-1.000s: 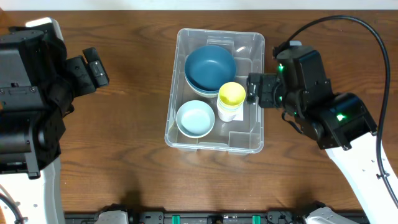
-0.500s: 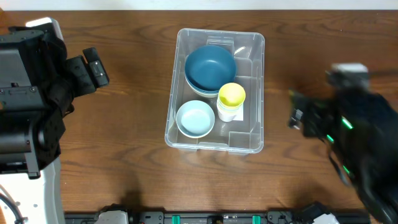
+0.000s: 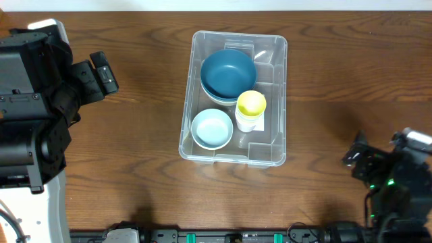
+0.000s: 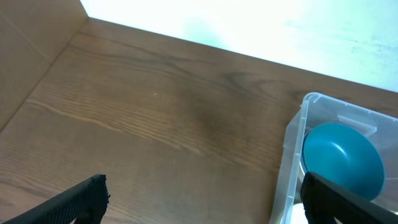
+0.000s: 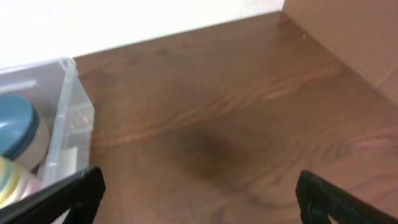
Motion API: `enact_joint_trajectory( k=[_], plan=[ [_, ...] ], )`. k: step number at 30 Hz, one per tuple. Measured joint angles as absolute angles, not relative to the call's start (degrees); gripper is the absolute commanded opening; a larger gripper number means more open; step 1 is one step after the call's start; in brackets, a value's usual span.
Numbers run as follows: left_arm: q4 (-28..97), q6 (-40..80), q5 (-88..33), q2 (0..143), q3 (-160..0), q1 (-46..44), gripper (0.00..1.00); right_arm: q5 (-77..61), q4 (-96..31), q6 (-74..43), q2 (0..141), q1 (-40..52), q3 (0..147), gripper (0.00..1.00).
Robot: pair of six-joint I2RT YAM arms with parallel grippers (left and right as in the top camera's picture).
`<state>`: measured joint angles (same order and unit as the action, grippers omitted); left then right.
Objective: Pack container
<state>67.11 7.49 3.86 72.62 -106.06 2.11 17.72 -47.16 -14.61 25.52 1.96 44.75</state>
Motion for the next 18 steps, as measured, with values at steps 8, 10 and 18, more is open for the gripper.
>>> enact_joint_trajectory(
  k=[8, 10, 18],
  plan=[
    [67.11, 7.49, 3.86, 72.64, -106.06, 2.11, 0.98, 12.95, -35.27, -14.44, 11.25, 1.39, 22.63, 0.99],
    [67.11, 7.49, 3.88, 72.64, -106.06, 2.11, 0.98, 11.94, -33.65, -14.41, 8.08, 1.39, 18.87, 0.99],
    [67.11, 7.49, 3.86, 72.64, -106.06, 2.11, 0.98, 10.5, -32.49, -14.68, 1.48, 1.34, 12.03, 0.99]
  ],
)
